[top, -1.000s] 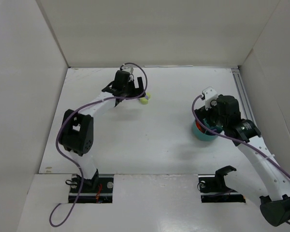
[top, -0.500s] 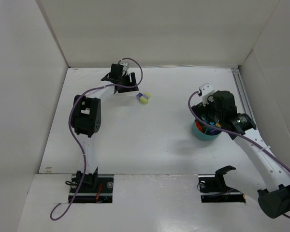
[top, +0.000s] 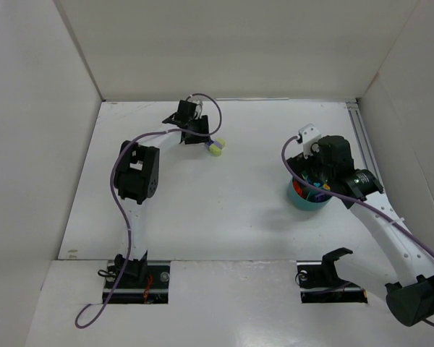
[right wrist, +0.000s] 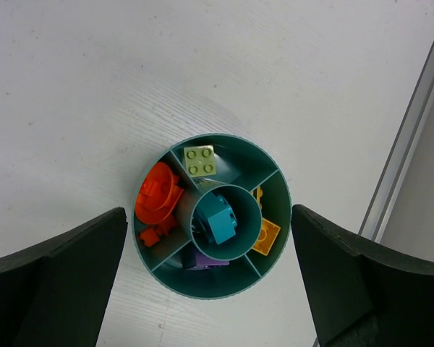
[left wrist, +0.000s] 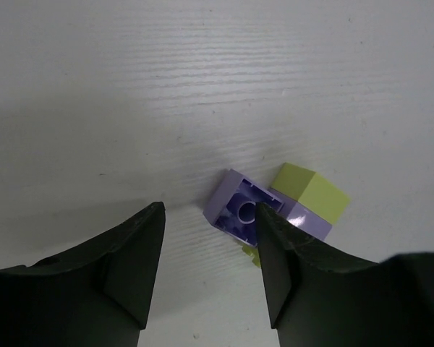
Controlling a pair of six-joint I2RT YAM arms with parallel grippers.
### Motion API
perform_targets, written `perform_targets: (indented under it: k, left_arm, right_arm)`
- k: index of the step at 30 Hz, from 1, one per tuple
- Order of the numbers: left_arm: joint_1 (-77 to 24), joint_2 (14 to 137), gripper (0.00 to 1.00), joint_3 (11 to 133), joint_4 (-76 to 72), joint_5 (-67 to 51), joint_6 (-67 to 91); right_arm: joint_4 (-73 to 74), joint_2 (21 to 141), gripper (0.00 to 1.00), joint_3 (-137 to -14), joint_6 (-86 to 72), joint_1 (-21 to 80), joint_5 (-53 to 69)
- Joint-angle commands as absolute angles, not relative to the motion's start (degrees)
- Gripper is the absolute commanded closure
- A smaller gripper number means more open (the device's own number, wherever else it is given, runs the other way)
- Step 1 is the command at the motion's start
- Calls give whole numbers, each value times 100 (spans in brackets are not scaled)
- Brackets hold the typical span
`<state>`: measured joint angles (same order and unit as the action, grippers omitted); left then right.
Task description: Sort the legos into containers by color
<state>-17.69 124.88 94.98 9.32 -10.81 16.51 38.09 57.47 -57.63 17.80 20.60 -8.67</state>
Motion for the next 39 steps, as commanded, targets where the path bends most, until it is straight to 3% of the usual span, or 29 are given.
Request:
perform_targets:
  k: [1,6,9,13,14,17,32,39]
  left_arm:
    - [-1792,12603,52,9799,1098,-897,1477]
    - [-1898,12823,65,9923,1327,-564,1424]
    - [-2021,12823,68,9862,1327,-492,1424]
    - [-2083,12666,80,9634,1327,-439,1292]
    - [-2144,12613,89,9563,1327,-361,1292]
    - [-2145,12454,100,9308,1274,-360,1345]
    - [-2197,10584,100,8130,958,439,1890]
    - [-2416,9599,100,7734,853,439,1829]
  right_arm:
    - [3673,5704,0,-5792,1626,2039,-1011]
    - [3727,5651,0,-5740,1512,2039,-1072]
    - [3727,5546,0,-5739,1512,2039,-1072]
    - [3727,5546,0,-5687,1459,2039,-1134]
    - [3727,5494,0,-5687,1459,2039,-1134]
    - [3727,5493,0,-5634,1459,2039,-1134]
    - [3727,5002,0,-5467,1406,1986,-1195]
    - [3674,4729,0,-5414,1073,1986,-1809]
